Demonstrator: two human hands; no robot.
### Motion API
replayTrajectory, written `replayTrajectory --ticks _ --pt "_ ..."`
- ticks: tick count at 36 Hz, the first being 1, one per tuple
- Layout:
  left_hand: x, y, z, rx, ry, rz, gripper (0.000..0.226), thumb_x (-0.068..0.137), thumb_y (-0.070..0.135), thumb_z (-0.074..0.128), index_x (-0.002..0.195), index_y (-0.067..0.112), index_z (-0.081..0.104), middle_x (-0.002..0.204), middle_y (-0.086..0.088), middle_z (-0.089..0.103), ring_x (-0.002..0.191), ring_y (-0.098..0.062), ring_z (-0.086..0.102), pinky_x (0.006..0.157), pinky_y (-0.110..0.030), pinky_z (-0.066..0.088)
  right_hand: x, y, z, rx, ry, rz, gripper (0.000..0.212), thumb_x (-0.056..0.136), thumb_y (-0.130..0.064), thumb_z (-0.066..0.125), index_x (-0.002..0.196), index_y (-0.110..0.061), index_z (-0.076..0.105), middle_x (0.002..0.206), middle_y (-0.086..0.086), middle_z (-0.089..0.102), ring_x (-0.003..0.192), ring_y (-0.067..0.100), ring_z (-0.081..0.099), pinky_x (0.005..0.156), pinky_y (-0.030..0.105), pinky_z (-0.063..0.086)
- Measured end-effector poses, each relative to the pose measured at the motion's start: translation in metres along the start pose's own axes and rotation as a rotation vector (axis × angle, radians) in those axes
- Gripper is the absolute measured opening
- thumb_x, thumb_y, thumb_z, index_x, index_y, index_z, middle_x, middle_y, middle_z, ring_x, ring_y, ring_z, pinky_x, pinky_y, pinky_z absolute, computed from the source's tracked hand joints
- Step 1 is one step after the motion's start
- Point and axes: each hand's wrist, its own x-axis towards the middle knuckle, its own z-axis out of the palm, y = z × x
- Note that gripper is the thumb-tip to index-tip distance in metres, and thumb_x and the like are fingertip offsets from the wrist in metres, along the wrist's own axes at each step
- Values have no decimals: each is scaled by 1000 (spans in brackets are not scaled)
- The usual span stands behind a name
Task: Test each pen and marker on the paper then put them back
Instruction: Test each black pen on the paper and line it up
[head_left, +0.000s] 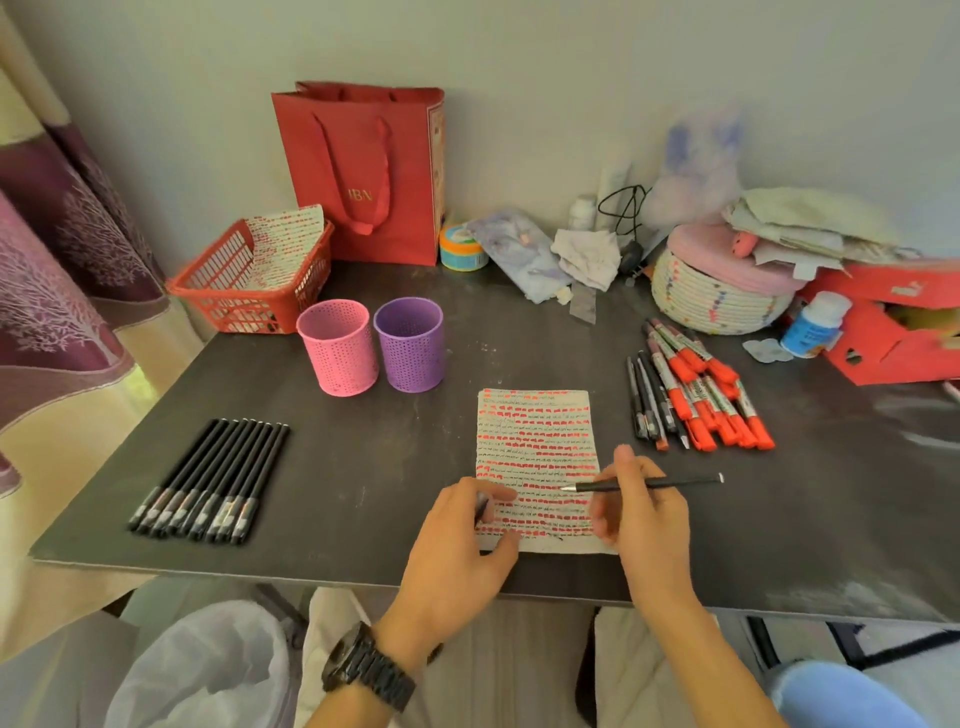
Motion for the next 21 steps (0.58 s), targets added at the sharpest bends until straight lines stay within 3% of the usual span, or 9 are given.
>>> replayTrajectory --ticks 3,6,10,13,15,17,21 --pt "0 5 -18 -182 52 -29 24 92 22 67 96 40 53 103 12 63 100 -4 61 76 -16 49 1 -17 -5 169 -107 81 32 103 -26 49 83 -11 69 67 15 65 52 20 53 45 26 43" --pt "3 17 -41 -284 90 -17 26 94 26 62 79 27 40 81 1 61 73 -13 51 66 -25 45 2 -39 -6 247 -166 87 33 102 -23 48 81 -16 72 72 18 66 50 21 53 44 27 42" --pt "13 41 -69 -362 27 -39 20 90 42 44 74 30 42 66 13 40 63 -4 33 62 -22 33 4 -68 -3 287 -196 42 38 102 -17 49 71 -25 69 74 23 68 45 21 49 42 28 40" --pt "21 50 -80 -365 -19 2 28 107 31 36 89 27 56 65 24 51 64 2 48 65 -15 36 6 -86 1 311 -218 2 36 100 -19 55 67 -26 69 75 25 69 43 20 48 41 27 39" --pt "27 57 -86 -362 -21 32 30 109 24 35 106 28 64 68 30 58 68 9 54 66 -6 39 7 -94 4 330 -234 -13 20 89 -28 63 73 -21 72 75 24 69 43 20 49 40 27 39" --pt "34 65 -89 -380 -27 45 31 109 24 37 119 33 65 73 32 61 69 11 57 68 -3 41 10 -98 6 330 -235 -35 21 78 -34 67 79 -14 74 73 23 67 43 20 49 40 26 39" --pt "42 73 -92 -438 -30 105 31 105 30 43 123 48 60 87 10 67 65 -4 50 65 -18 45 15 -100 7 309 -220 -83 26 72 -36 71 80 -12 74 69 20 67 40 20 50 38 24 39"
